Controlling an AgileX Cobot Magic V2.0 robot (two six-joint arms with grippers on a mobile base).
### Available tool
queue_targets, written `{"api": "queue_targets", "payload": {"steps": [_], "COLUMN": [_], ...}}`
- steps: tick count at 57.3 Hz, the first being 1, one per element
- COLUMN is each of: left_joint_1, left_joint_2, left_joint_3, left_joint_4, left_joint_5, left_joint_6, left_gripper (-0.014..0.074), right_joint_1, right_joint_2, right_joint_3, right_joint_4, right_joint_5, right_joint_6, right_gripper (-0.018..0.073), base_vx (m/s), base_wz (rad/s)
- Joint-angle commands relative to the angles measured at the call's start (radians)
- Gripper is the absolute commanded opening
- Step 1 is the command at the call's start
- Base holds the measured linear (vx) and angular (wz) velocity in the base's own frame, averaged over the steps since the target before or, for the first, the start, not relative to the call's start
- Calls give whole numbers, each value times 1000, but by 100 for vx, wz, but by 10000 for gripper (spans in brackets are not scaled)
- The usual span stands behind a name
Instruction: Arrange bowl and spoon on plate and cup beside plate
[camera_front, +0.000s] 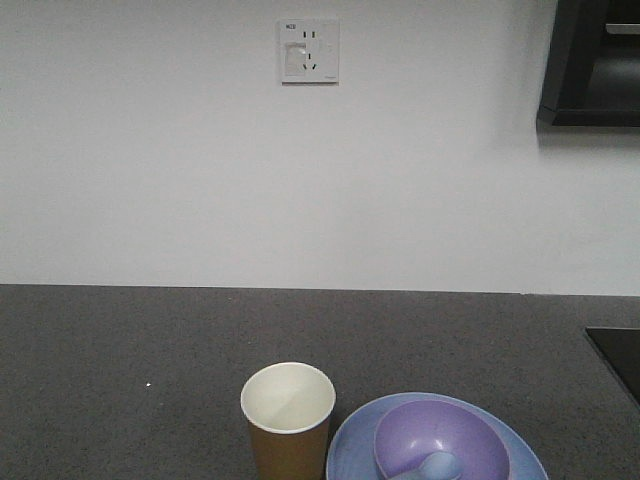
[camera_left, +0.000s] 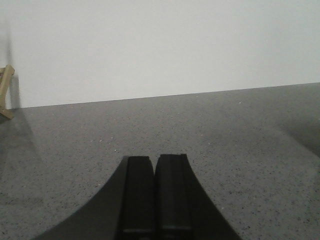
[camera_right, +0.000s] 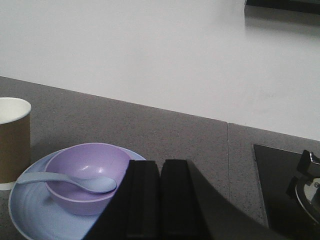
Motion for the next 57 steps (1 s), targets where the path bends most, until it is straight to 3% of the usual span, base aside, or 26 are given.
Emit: {"api": "queue_targets", "payload": {"steps": [1, 24, 35, 45, 51, 57], "left_joint_1": [0, 0, 0, 0, 0, 0], "left_joint_2": [-8, -8, -8, -8, -8, -8], "left_joint_3": [-26, -26, -26, -26, -26, -26], "left_joint_4": [-2, -2, -2, -2, -2, -2], "left_joint_5": [-82, -82, -82, -82, -82, -82], "left_joint_6": [0, 0, 0, 0, 0, 0], "left_gripper": [-3, -3, -3, -3, -3, -3], "right_joint_1": [-5, -5, -20, -96, -153, -189], "right_joint_2": [10, 11, -75, -189, -249, -248], "right_joint_3": [-29, -12, 232, 469, 545, 541], "right_joint_4": [-6, -33, -32, -22, -20, -24], "right_joint_5": [-83, -94, -228, -387, -470, -451], "right_joint_6": [-7, -4, 72, 174, 200, 213], "right_gripper": [-8, -8, -8, -8, -8, -8], "base_vx": [0, 0, 0, 0, 0, 0], "base_wz": [0, 0, 0, 0, 0, 0]}}
